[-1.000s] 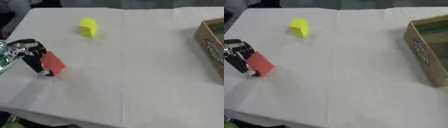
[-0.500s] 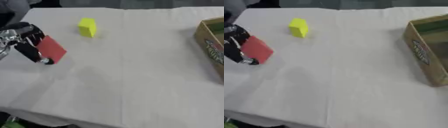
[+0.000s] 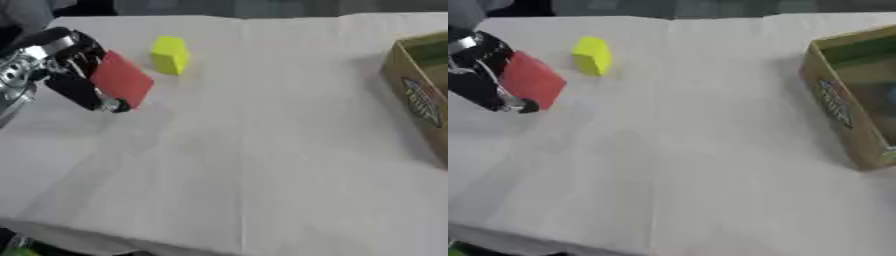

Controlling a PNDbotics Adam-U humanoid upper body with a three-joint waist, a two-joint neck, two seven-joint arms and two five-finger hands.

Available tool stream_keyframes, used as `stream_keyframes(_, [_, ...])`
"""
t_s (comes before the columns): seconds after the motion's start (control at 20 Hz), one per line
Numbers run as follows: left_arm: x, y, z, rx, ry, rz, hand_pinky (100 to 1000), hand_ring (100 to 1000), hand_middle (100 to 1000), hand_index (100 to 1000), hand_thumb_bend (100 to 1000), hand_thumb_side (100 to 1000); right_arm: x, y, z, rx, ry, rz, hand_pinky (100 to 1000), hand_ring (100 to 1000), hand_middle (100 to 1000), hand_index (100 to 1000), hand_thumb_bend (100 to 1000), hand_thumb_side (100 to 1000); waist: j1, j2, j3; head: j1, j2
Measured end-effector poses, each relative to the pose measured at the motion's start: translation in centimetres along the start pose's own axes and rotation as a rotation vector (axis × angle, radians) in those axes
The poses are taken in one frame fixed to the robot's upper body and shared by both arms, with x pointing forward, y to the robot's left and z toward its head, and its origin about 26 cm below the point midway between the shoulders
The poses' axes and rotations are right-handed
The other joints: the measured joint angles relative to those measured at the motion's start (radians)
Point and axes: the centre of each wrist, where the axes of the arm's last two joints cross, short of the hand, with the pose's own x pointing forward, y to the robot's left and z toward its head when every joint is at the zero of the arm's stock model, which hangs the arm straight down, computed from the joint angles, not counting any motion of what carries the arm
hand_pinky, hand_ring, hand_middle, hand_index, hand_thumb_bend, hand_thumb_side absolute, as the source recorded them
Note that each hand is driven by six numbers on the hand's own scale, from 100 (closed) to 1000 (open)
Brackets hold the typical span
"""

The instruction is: Pick up the objects with one hand, pass them to the other hand, and then place them into the box on the other side of the table.

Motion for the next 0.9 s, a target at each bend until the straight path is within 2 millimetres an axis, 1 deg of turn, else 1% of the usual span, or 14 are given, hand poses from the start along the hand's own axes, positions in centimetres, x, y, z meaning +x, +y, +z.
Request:
stream_keyframes(0.05, [0.3, -0.3, -0.2, 0.001, -0.014, 0.013, 623, 592, 448, 494, 100, 100, 0.0, 0.0, 0.0, -0.003, -0.004, -0.004, 1000, 847, 815, 883, 100, 578, -0.004, 0.000, 0.000, -0.005, 0.000])
stream_keyframes(0.25, [1.2, -1.5, -1.1, -0.011, -0.077, 0.081, 624, 593, 448, 495, 100, 100, 0.2, 0.1, 0.2, -0.010, -0.015, -0.013, 1000, 848, 815, 883, 100, 561, -0.011, 0.000, 0.001, -0.020, -0.005])
stream_keyframes(0.4, [1.9, -2.5, -1.6, -0.017, -0.132, 0.129, 619, 588, 443, 492, 100, 110, 0.5, 0.3, 0.2, -0.013, -0.033, -0.019, 1000, 849, 815, 881, 100, 528, -0.019, 0.000, 0.001, -0.026, -0.011])
stream_keyframes(0.6, [3.0, -3.5, -2.0, -0.010, -0.213, 0.181, 615, 584, 437, 489, 100, 130, 1.6, 0.7, 0.2, -0.015, -0.085, 0.002, 1000, 850, 815, 882, 100, 504, -0.022, -0.001, 0.002, -0.032, -0.017])
stream_keyframes(0.7, [3.4, -4.0, -2.2, 0.000, -0.244, 0.205, 613, 582, 435, 487, 100, 106, 2.4, 1.0, 0.2, -0.006, -0.119, 0.013, 1000, 852, 816, 882, 100, 484, -0.026, -0.001, 0.002, -0.033, -0.019])
stream_keyframes(0.9, [3.7, -5.0, -2.4, 0.043, -0.295, 0.232, 606, 575, 427, 482, 100, 107, 4.2, 2.2, 0.2, 0.044, -0.207, 0.046, 1000, 855, 817, 881, 100, 446, -0.029, -0.001, 0.002, -0.034, -0.020])
